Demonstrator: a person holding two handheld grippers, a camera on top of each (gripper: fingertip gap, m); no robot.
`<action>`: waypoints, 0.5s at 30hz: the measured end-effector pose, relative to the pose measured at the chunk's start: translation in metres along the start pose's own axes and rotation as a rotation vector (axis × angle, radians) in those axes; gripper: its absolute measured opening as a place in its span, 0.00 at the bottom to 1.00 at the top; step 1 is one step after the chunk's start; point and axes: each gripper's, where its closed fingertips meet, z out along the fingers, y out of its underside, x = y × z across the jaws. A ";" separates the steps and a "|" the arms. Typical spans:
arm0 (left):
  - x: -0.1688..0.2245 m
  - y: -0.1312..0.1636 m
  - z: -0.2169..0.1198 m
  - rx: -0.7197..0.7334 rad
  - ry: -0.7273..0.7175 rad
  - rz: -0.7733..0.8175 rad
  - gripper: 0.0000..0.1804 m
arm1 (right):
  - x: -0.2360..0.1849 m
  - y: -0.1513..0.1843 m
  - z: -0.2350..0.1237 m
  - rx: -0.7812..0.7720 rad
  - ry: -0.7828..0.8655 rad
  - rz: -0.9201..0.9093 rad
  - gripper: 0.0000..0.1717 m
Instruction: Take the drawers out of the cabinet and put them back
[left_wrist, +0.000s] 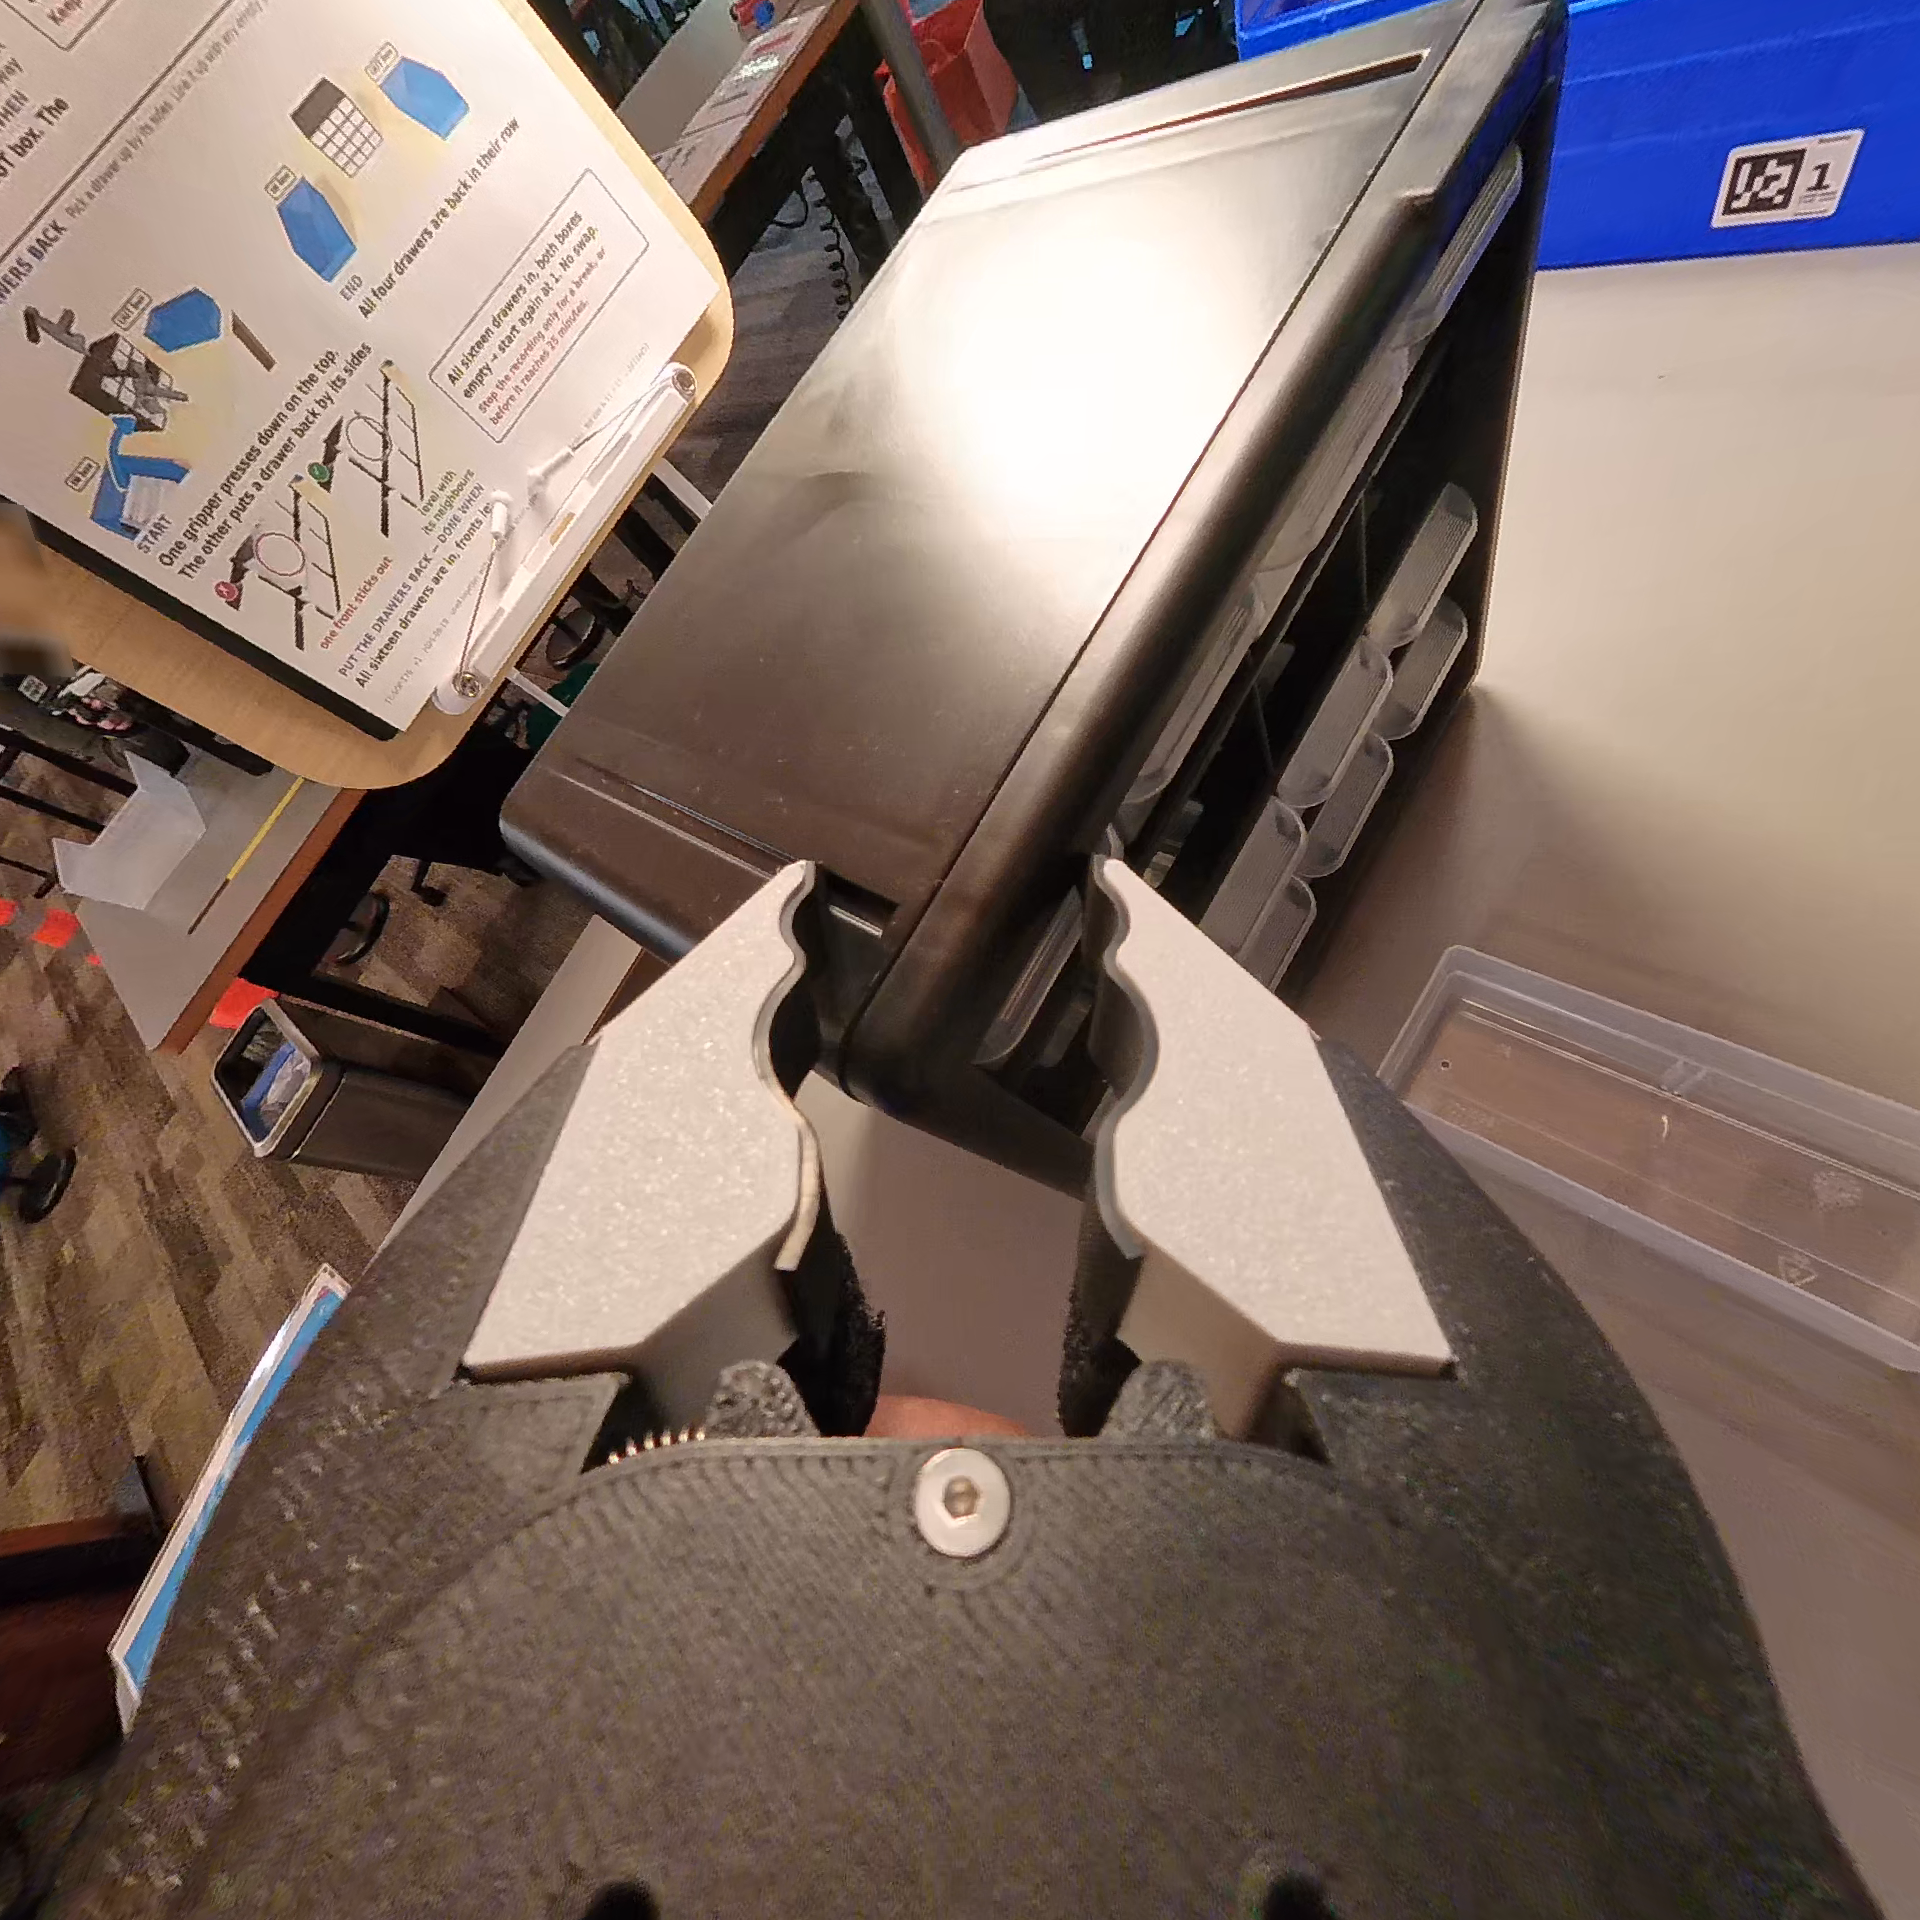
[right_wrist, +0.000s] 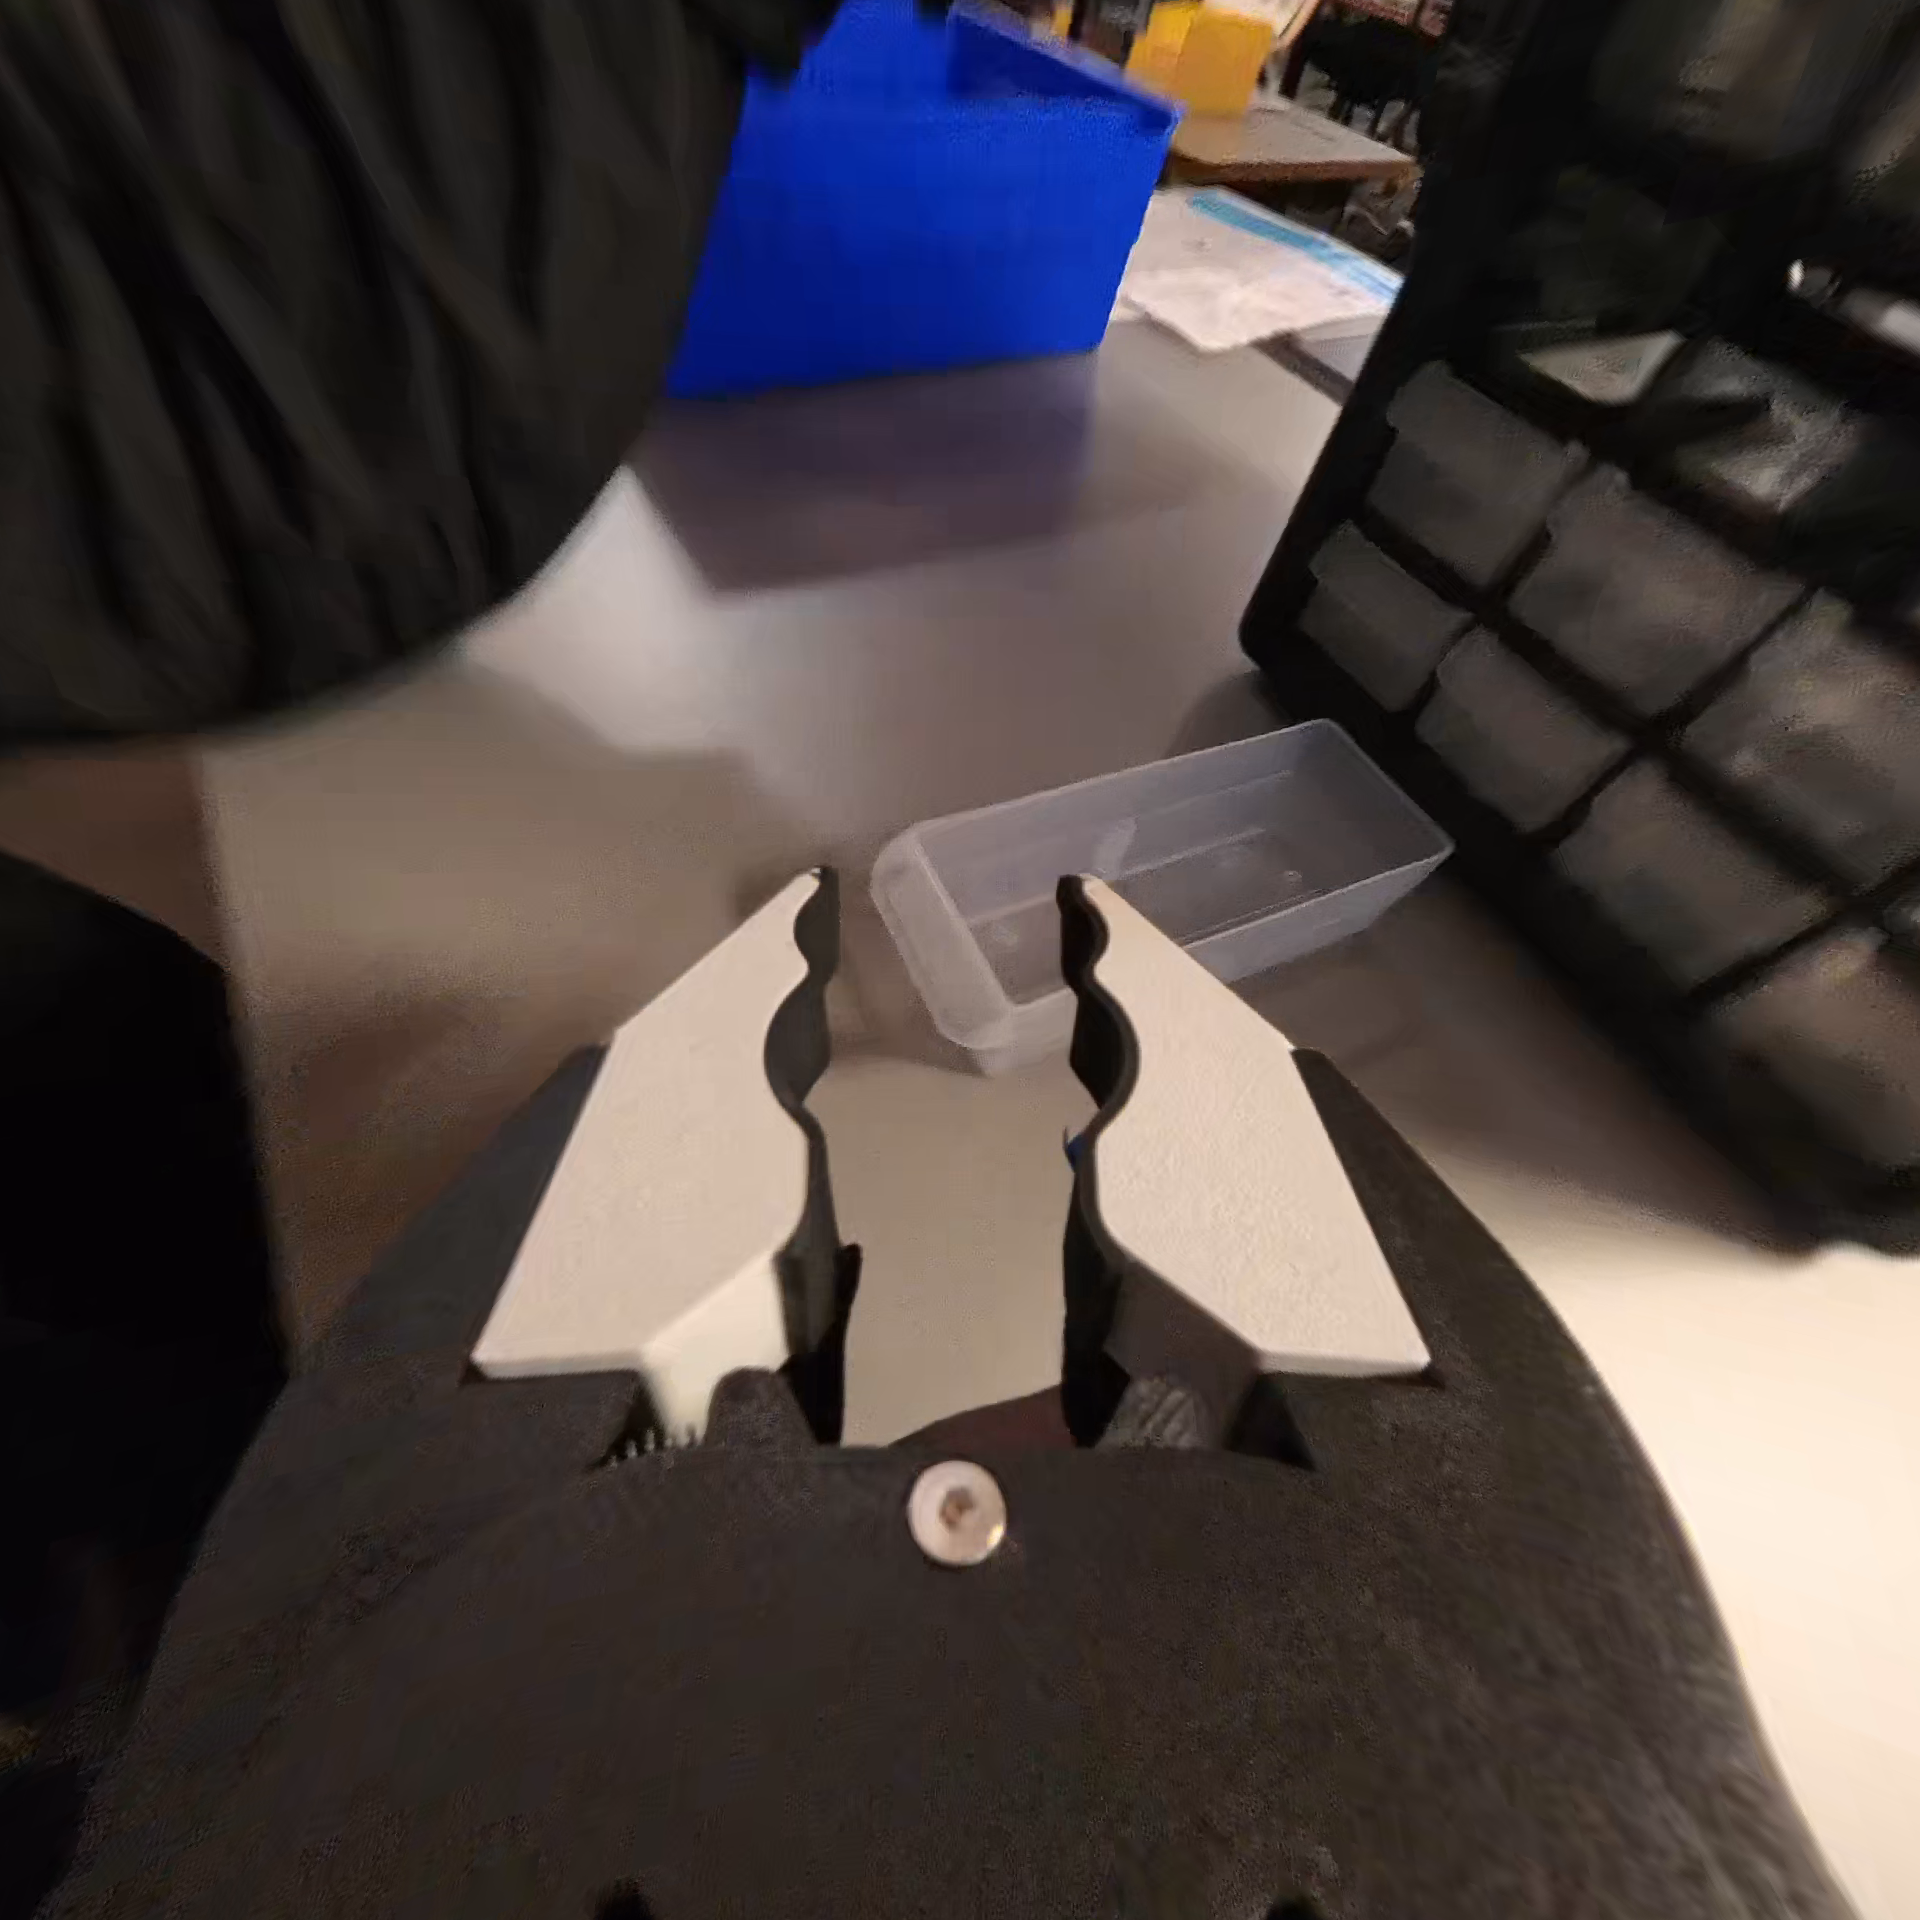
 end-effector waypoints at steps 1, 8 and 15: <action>0.000 0.000 0.000 0.000 0.001 0.000 0.27 | 0.000 0.006 0.006 -0.042 0.007 -0.095 0.28; 0.000 0.000 0.000 0.006 0.007 -0.002 0.27 | -0.006 0.021 0.030 -0.131 -0.011 -0.278 0.27; 0.000 0.000 0.000 0.007 0.008 -0.001 0.27 | 0.000 0.025 0.030 -0.164 0.024 -0.370 0.12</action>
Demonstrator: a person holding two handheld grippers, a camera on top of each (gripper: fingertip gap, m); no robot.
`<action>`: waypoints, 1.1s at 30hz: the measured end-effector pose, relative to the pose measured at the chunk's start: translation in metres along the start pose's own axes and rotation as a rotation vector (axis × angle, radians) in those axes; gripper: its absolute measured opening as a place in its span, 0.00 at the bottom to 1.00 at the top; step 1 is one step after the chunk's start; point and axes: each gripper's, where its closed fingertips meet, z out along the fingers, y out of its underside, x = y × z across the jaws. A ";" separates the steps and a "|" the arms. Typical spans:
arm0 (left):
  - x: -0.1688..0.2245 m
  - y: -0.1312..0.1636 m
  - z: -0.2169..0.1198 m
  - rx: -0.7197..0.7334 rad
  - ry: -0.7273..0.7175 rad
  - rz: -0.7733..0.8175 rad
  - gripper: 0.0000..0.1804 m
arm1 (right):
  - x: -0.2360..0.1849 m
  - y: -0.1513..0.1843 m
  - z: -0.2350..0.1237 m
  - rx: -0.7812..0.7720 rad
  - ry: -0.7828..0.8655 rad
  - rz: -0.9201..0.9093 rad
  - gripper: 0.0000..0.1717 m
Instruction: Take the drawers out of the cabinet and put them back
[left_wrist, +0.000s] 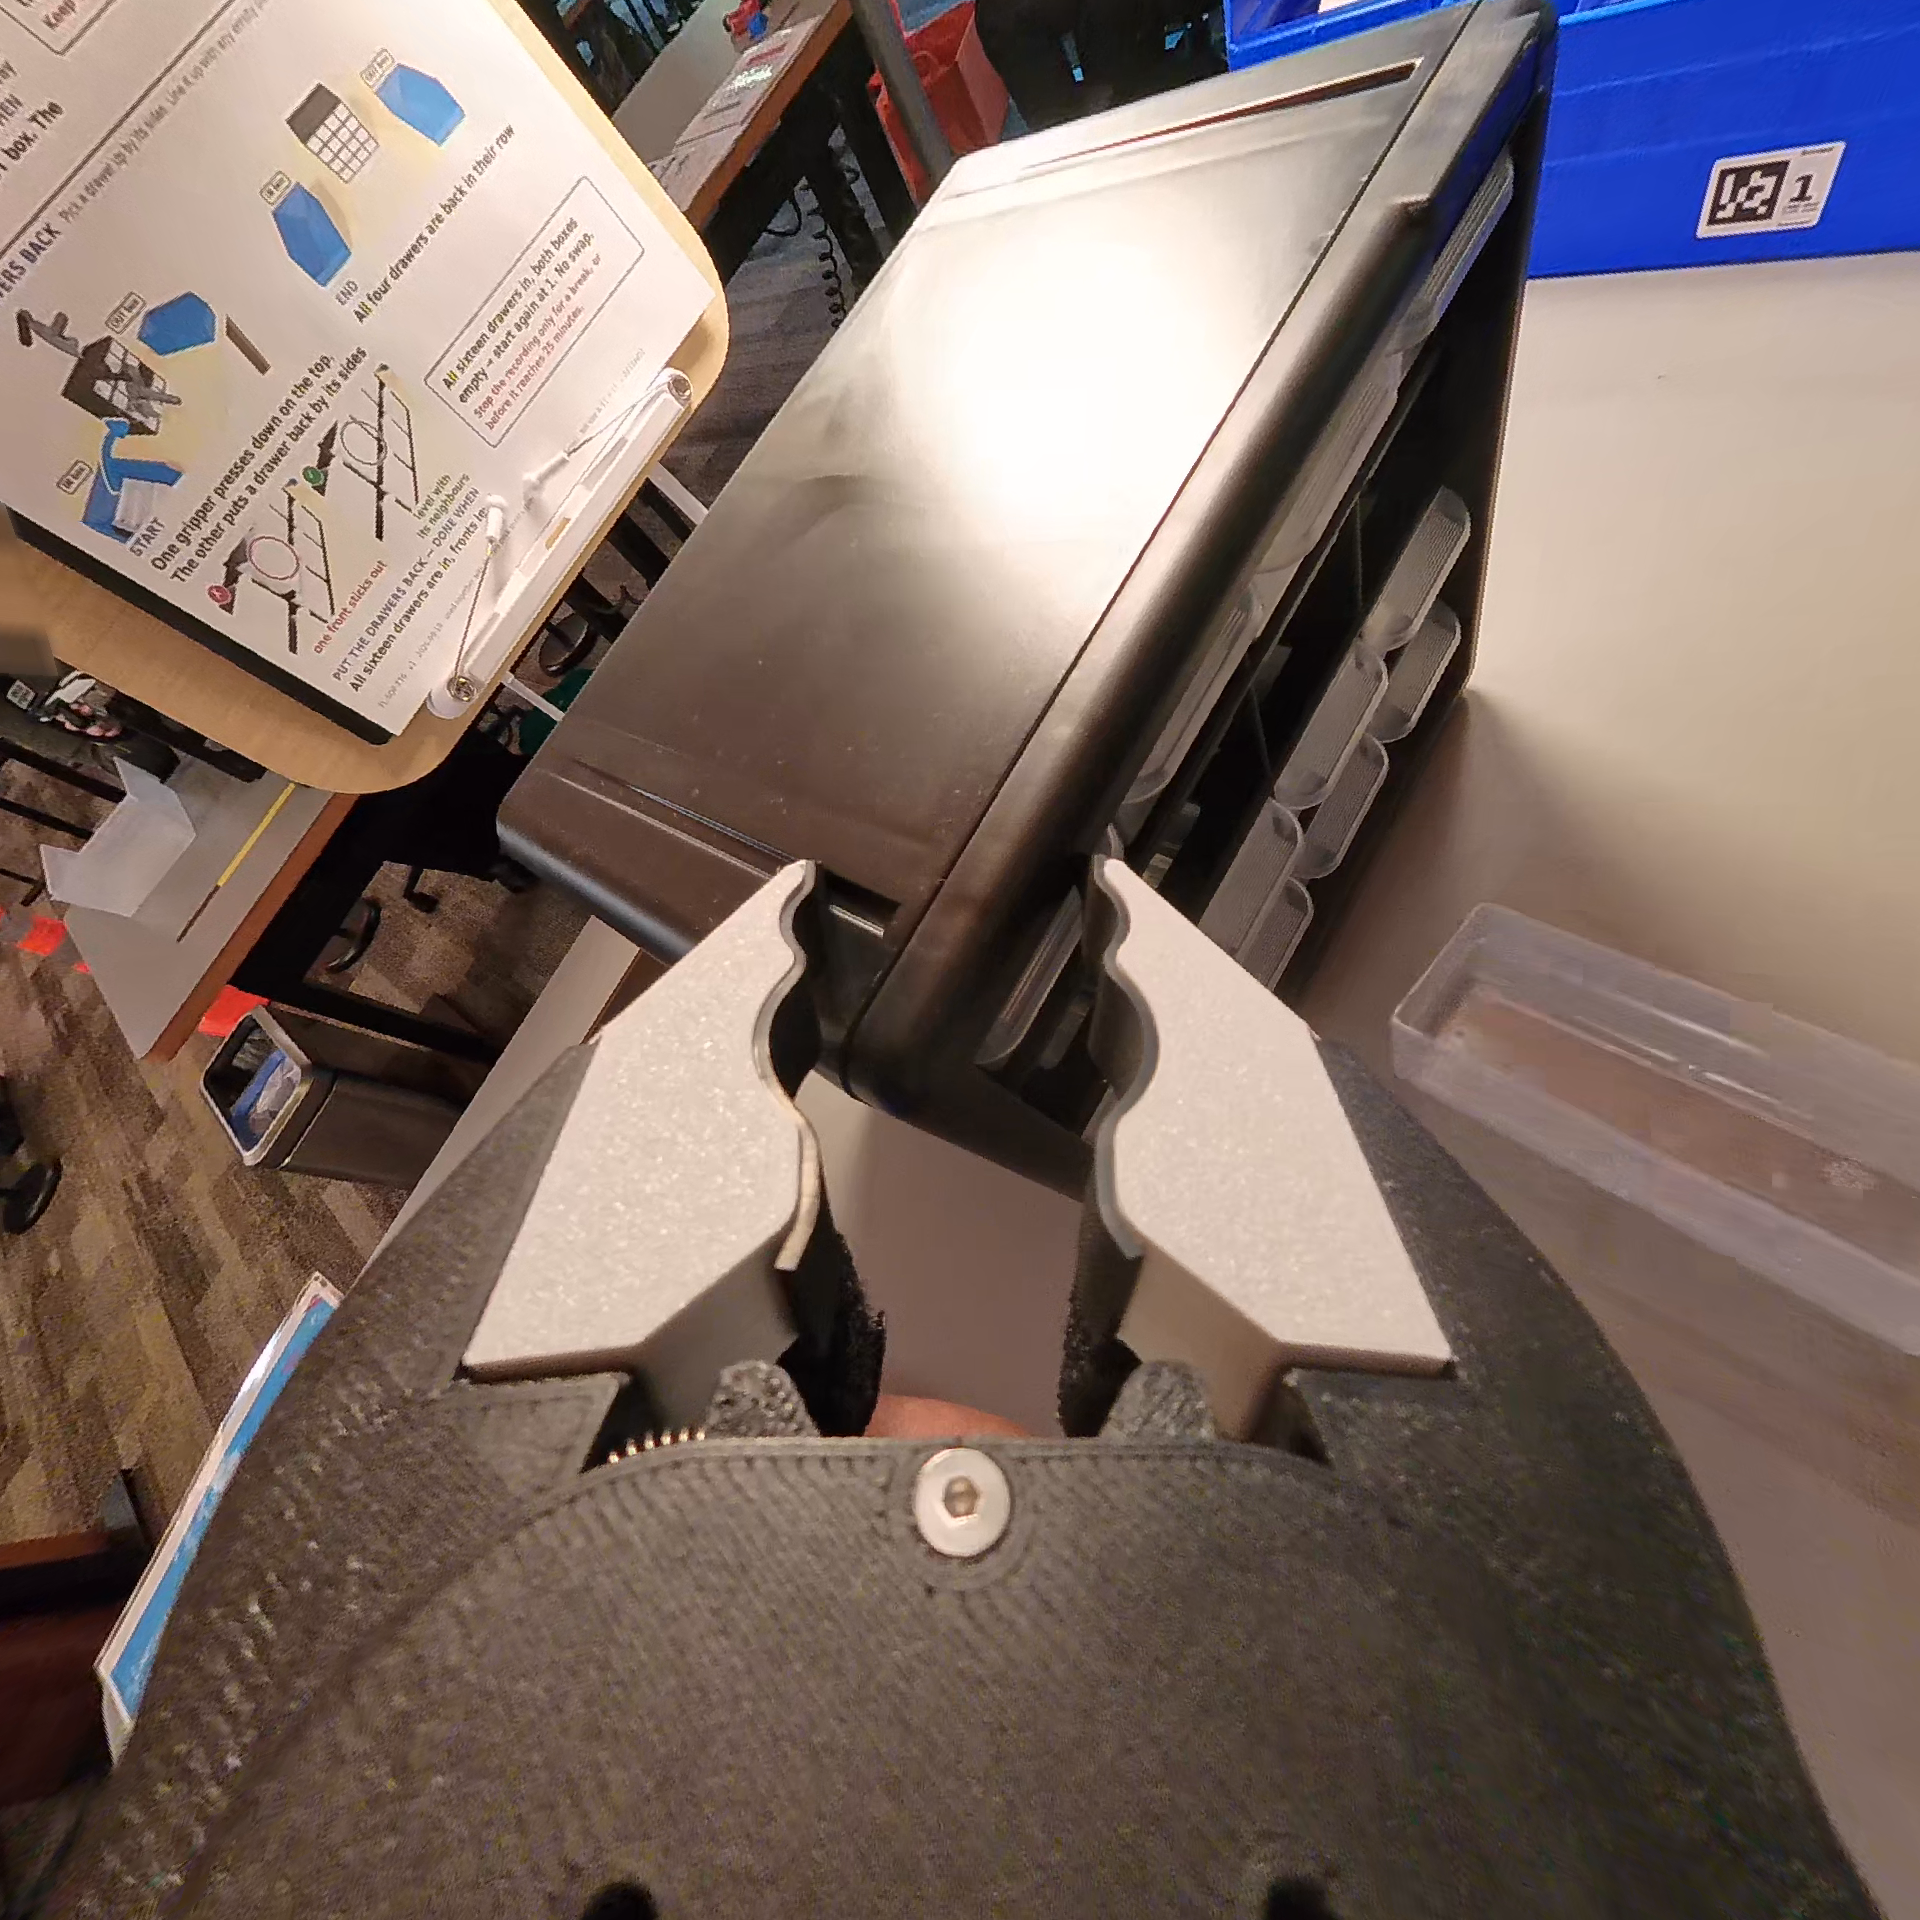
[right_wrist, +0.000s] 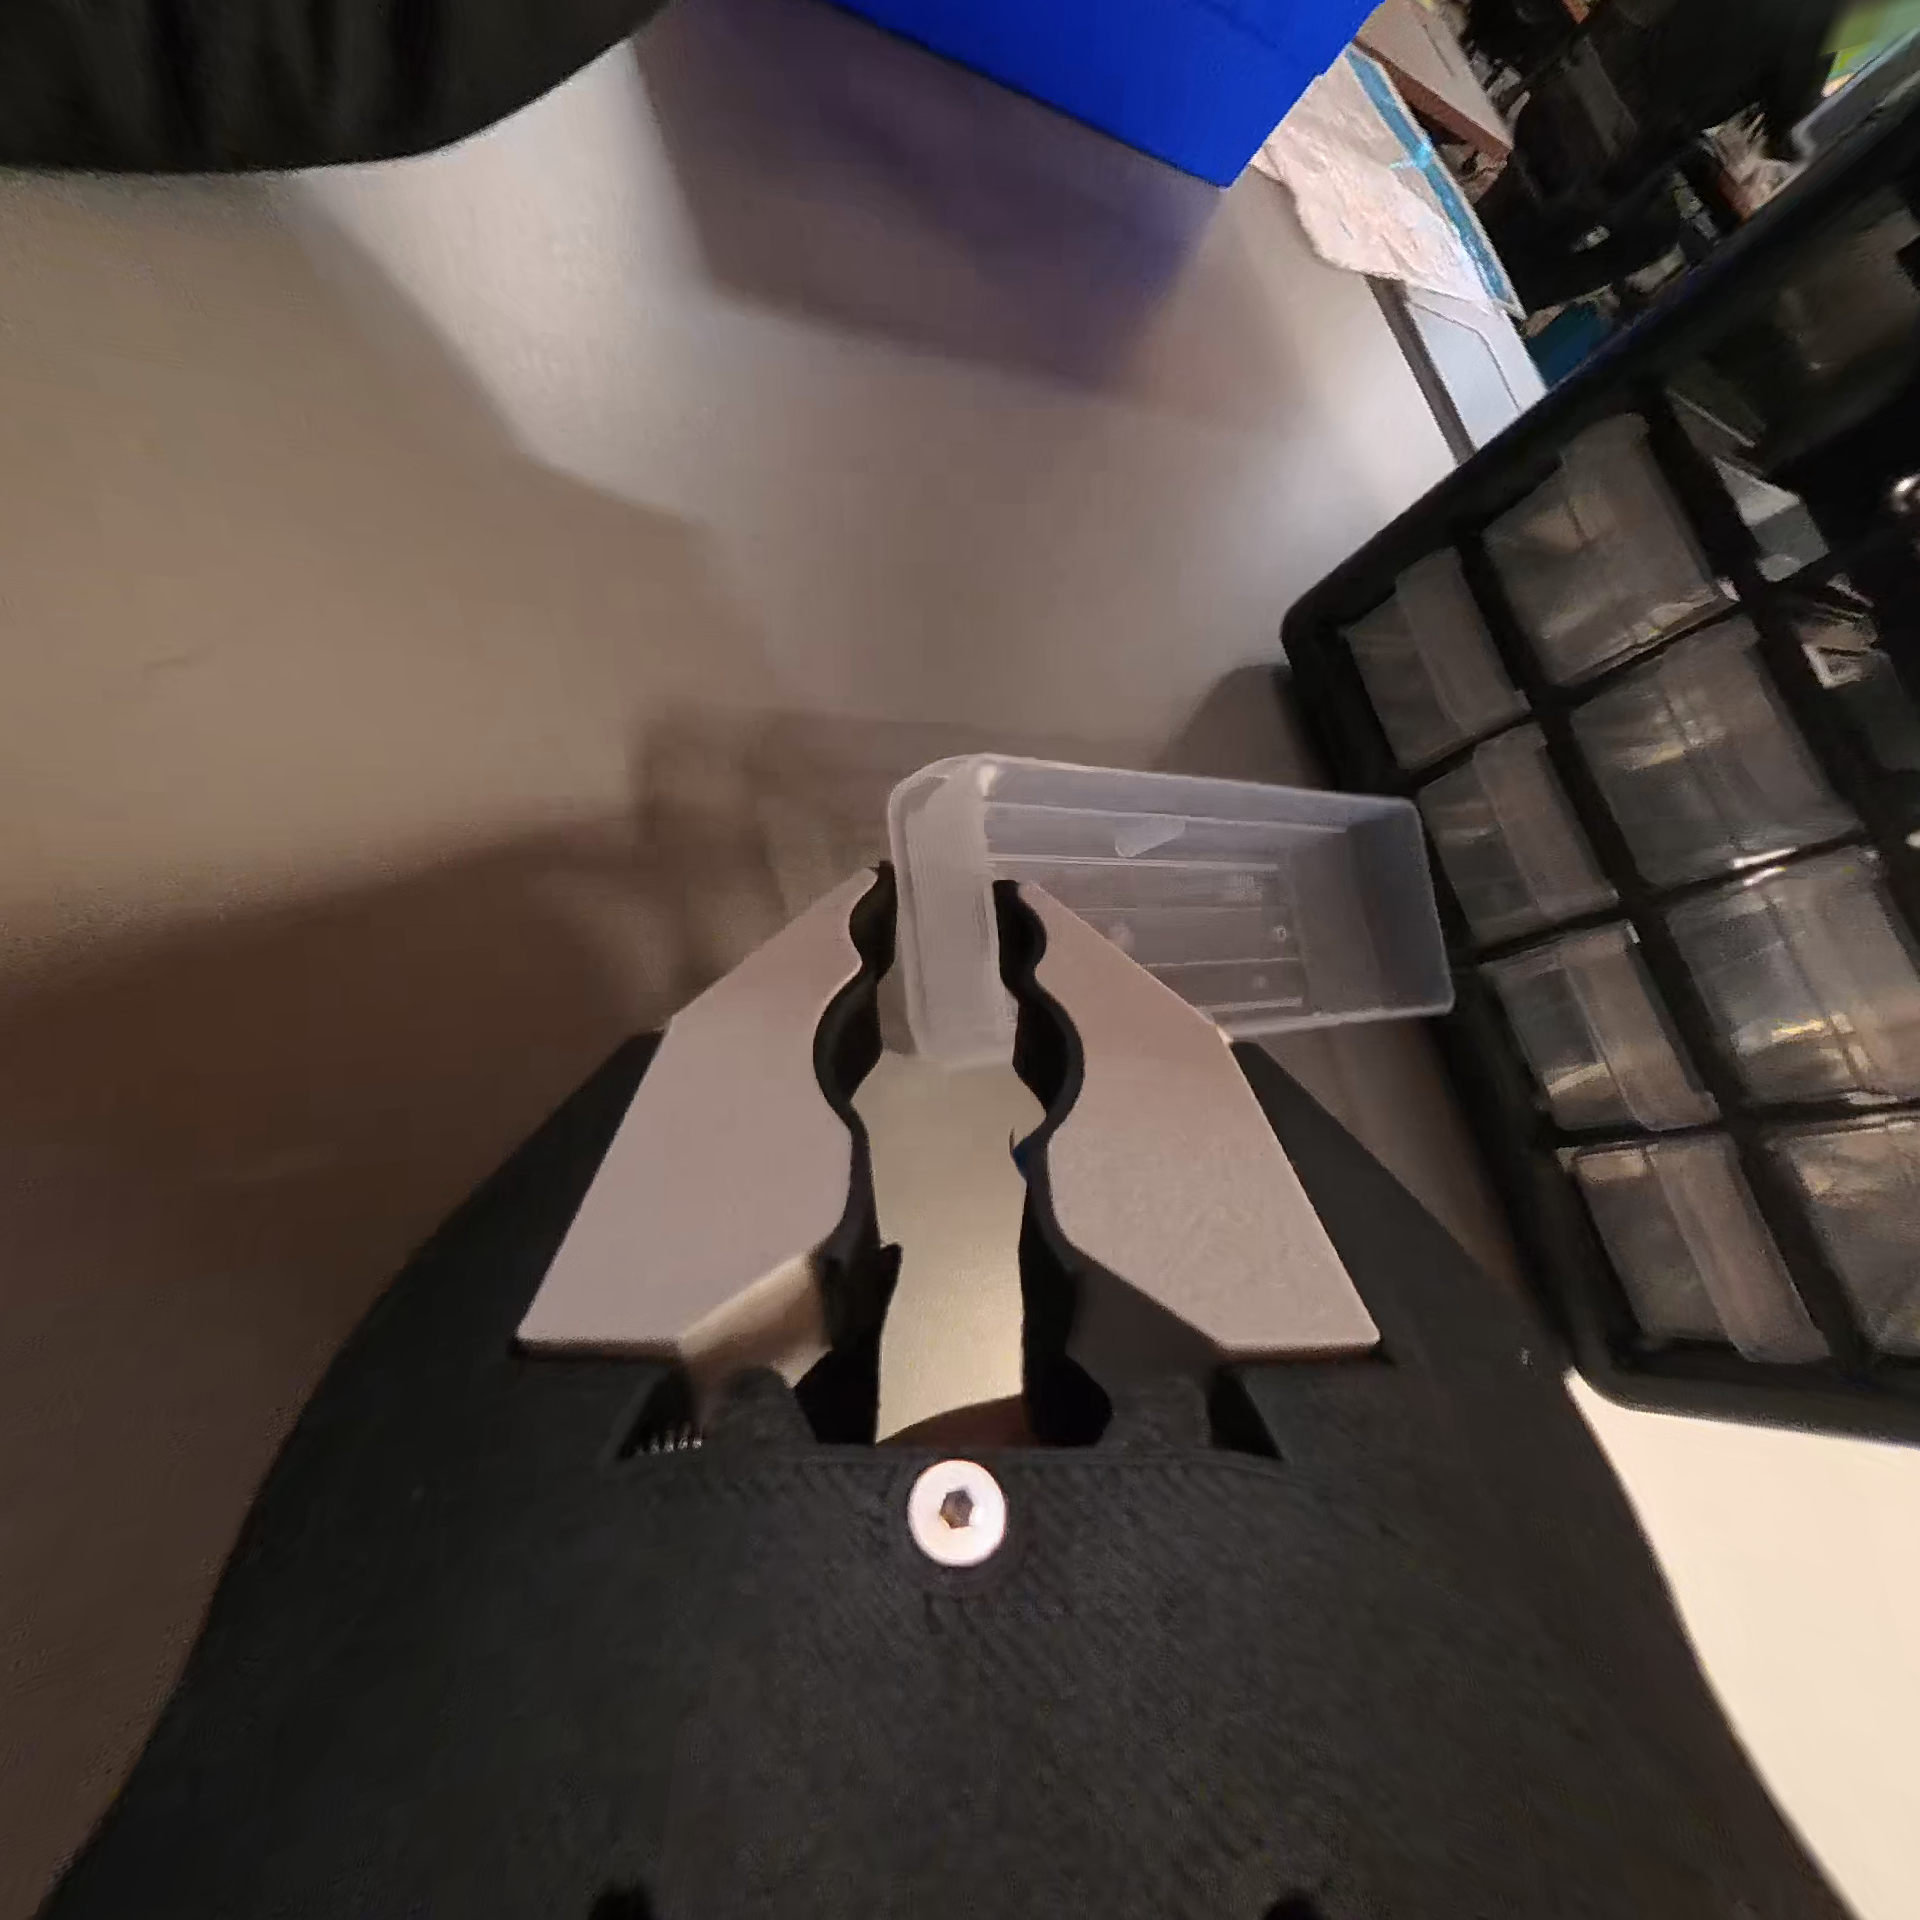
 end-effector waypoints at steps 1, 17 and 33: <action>0.000 0.000 0.000 0.000 0.000 0.000 0.27 | 0.003 -0.003 -0.005 0.021 -0.001 0.022 0.12; 0.000 0.000 0.000 -0.002 -0.002 0.000 0.27 | 0.178 0.058 -0.291 0.331 0.580 0.760 0.11; 0.000 0.000 0.000 0.001 -0.004 -0.002 0.27 | 0.191 0.275 -0.283 -0.339 0.718 0.852 0.11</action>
